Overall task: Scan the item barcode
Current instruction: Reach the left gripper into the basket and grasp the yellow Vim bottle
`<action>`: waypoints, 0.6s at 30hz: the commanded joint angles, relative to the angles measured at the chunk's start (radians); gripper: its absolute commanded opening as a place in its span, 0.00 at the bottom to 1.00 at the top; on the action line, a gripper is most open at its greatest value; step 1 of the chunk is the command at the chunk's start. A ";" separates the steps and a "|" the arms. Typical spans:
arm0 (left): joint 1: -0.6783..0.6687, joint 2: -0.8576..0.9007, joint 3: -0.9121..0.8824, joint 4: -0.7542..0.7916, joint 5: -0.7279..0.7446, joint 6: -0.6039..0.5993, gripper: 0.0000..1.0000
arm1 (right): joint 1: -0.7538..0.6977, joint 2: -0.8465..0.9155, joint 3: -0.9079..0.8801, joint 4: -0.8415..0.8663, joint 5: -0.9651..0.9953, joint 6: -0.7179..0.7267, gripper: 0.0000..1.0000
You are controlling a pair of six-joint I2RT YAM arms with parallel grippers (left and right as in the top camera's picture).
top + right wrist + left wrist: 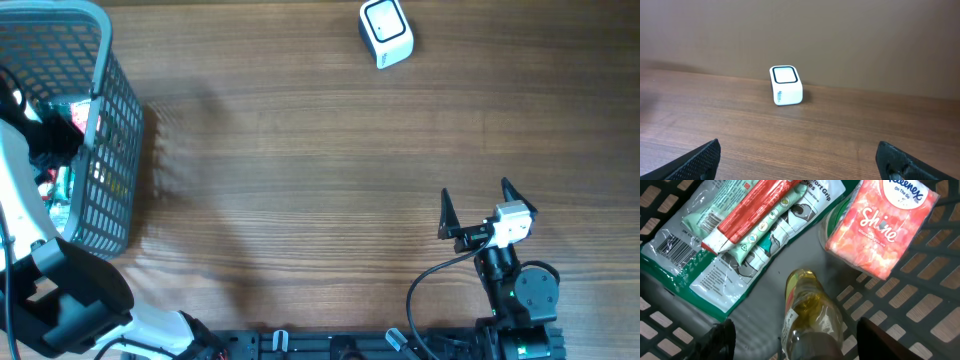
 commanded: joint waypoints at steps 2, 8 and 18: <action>-0.001 0.023 -0.028 0.019 0.012 0.036 0.57 | 0.003 0.001 -0.001 0.003 -0.014 0.019 1.00; -0.001 0.029 -0.113 0.084 0.012 0.035 0.52 | 0.003 0.001 -0.001 0.003 -0.014 0.019 1.00; -0.001 0.029 -0.173 0.157 0.012 0.035 0.45 | 0.003 0.001 -0.001 0.003 -0.014 0.019 1.00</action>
